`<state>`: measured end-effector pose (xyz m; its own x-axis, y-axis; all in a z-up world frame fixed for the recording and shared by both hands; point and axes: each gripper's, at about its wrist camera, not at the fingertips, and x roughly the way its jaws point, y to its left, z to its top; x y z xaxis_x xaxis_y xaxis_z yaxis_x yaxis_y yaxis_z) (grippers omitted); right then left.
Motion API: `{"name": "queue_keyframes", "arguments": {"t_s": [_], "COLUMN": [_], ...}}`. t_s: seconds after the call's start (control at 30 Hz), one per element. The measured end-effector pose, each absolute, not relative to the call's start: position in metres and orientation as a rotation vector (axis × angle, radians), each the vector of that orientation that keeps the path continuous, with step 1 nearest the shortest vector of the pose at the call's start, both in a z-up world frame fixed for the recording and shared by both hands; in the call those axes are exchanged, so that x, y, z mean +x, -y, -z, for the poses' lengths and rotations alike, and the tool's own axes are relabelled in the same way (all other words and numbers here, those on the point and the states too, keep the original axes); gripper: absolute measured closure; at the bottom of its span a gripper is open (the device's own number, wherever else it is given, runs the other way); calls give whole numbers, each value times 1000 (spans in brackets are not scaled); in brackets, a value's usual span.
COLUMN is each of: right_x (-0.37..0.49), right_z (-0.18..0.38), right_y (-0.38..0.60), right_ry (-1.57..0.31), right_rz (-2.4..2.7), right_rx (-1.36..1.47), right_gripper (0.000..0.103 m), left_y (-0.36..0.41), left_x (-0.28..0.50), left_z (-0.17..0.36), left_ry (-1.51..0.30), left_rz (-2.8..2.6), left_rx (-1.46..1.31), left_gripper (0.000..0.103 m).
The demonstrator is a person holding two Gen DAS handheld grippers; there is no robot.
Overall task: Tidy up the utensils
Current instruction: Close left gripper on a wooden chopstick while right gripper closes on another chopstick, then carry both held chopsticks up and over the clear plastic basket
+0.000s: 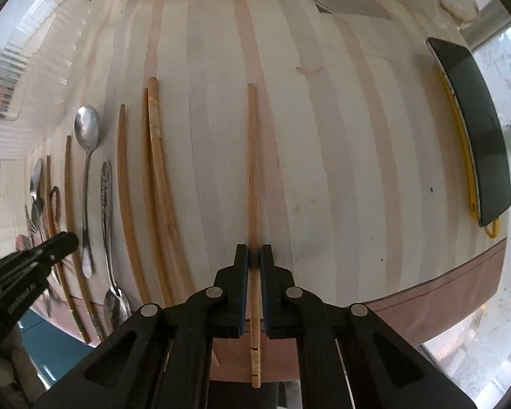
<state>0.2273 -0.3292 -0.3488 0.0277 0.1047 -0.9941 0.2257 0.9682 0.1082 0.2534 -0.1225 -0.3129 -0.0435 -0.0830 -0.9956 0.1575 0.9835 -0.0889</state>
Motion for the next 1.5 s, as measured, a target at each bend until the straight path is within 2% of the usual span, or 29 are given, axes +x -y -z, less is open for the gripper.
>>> {"name": "queue_keyframes", "arguments": {"t_s": [0.33, 0.53, 1.13, 1.5], "right_x": [227, 214, 221, 256], "right_z": [346, 341, 255, 174], "right_y": [313, 312, 338, 315], "right_ry": [-1545, -1535, -1364, -1238], "right_rz": [136, 137, 44, -146], "right_rx": [161, 222, 326, 350], "right_gripper": [95, 96, 96, 96], "left_y": [136, 147, 130, 104], "left_x": [252, 242, 247, 281], "left_z": [316, 305, 195, 93], "left_ry": [-1593, -1542, -1308, -1151], "left_rz": [176, 160, 136, 174], "left_rx": [139, 167, 123, 6], "left_gripper": [98, 99, 99, 99]}}
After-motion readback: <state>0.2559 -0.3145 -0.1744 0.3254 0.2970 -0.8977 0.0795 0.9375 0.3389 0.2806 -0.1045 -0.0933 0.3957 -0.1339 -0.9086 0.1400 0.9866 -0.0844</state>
